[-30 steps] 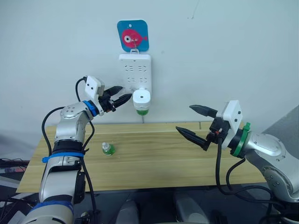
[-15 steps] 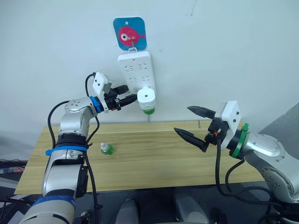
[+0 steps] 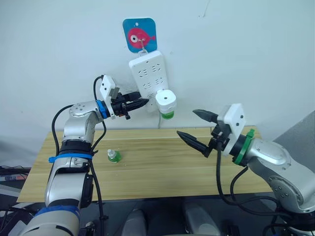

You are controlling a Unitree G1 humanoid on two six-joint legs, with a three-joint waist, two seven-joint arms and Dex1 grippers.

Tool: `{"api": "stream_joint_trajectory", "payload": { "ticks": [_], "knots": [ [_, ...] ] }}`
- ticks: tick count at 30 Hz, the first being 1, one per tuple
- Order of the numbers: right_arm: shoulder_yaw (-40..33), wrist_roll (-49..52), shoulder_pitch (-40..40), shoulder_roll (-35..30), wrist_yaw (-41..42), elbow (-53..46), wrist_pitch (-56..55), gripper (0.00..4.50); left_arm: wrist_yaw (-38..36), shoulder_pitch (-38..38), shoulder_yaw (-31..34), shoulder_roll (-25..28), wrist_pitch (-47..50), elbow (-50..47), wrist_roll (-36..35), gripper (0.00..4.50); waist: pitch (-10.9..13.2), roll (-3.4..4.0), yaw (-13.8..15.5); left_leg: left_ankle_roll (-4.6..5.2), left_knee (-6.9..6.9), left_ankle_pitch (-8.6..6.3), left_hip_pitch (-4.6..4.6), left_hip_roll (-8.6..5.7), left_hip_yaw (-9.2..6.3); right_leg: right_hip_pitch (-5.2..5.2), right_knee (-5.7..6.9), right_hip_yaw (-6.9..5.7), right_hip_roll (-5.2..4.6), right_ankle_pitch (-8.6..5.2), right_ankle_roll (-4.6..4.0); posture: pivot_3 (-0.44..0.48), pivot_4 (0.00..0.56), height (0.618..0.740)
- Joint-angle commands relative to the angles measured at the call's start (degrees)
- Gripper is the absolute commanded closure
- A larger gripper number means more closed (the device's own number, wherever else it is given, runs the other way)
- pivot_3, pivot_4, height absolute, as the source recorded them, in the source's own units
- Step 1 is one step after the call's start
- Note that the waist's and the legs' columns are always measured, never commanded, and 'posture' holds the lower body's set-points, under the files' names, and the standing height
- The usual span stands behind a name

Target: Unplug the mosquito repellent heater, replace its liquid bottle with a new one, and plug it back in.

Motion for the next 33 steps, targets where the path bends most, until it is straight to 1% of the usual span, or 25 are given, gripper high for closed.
{"api": "stream_joint_trajectory", "payload": {
  "ticks": [1,4,8,13,24,27,29,30,33],
  "knots": [
    [4.02,-5.28,-4.43,4.94,-9.05,-1.83,4.54,0.00,1.52,-0.48,0.62,-0.25,0.01,-3.78,-0.66,3.13,0.00,0.00,-0.01,0.00,0.00,0.00,-0.01,0.01,0.00,-0.01,0.00,-0.01,0.00,0.00,0.00,-0.214,0.187,0.729],
    [7.28,-8.58,-7.26,10.22,-14.29,-0.31,8.01,0.00,1.89,0.37,0.61,-0.46,0.94,-5.66,-1.03,3.13,0.00,0.00,0.04,0.00,-0.01,0.00,-0.04,0.01,-0.03,-0.02,0.00,-0.02,0.00,0.04,-0.07,-0.213,0.188,0.729],
    [11.11,-12.98,-10.84,15.58,-18.05,3.85,9.62,0.00,2.35,1.17,0.46,-0.83,2.15,-7.79,-1.19,3.16,0.01,0.01,0.14,0.00,-0.01,0.00,-0.12,-0.02,-0.08,-0.06,-0.04,-0.06,-0.06,0.06,-0.10,-0.207,0.189,0.729],
    [12.95,-17.52,-14.32,19.30,-19.30,8.94,7.66,0.00,2.76,1.36,0.34,-1.14,2.95,-9.20,-1.22,3.16,0.02,0.02,0.19,0.00,-0.02,0.00,-0.16,-0.04,-0.15,-0.08,-0.04,-0.15,-0.07,0.06,-0.10,-0.191,0.186,0.729],
    [12.41,-23.21,-18.62,24.88,-18.89,18.93,3.06,0.00,3.29,2.09,0.54,-1.30,3.78,-11.20,-1.33,3.17,0.03,0.04,0.21,0.00,-0.02,0.00,-0.24,-0.06,-0.25,-0.12,-0.04,-0.27,-0.09,0.07,-0.11,-0.179,0.184,0.729],
    [12.05,-23.66,-18.80,25.99,-18.41,19.67,2.86,0.67,3.38,2.17,0.56,-1.32,3.89,-11.43,-1.30,3.17,0.03,0.05,0.22,0.00,-0.02,0.00,-0.35,-0.07,-0.30,-0.21,-0.03,-0.32,-0.11,0.07,-0.11,-0.178,0.184,0.729],
    [11.97,-23.98,-18.75,26.22,-18.10,19.63,2.88,1.39,3.50,2.23,0.55,-1.38,3.94,-11.56,-1.23,3.17,0.03,0.05,0.21,-0.01,0.00,0.01,-0.48,-0.08,-0.32,-0.34,-0.01,-0.33,-0.12,0.07,-0.11,-0.178,0.185,0.729],
    [11.93,-24.23,-18.71,26.35,-17.98,19.49,2.91,1.56,3.59,2.24,0.57,-1.40,3.93,-11.54,-1.19,3.17,0.03,0.05,0.21,-0.01,0.00,0.01,-0.48,-0.08,-0.31,-0.34,-0.01,-0.33,-0.13,0.07,-0.11,-0.178,0.185,0.729],
    [12.25,-25.35,-18.59,26.38,-17.70,18.24,3.36,1.55,4.21,2.35,0.50,-1.30,3.76,-11.15,-0.64,3.17,0.04,0.06,0.21,0.00,0.00,0.01,-0.48,-0.09,-0.32,-0.36,0.01,-0.33,-0.14,0.07,-0.11,-0.184,0.187,0.729]
  ]
}}
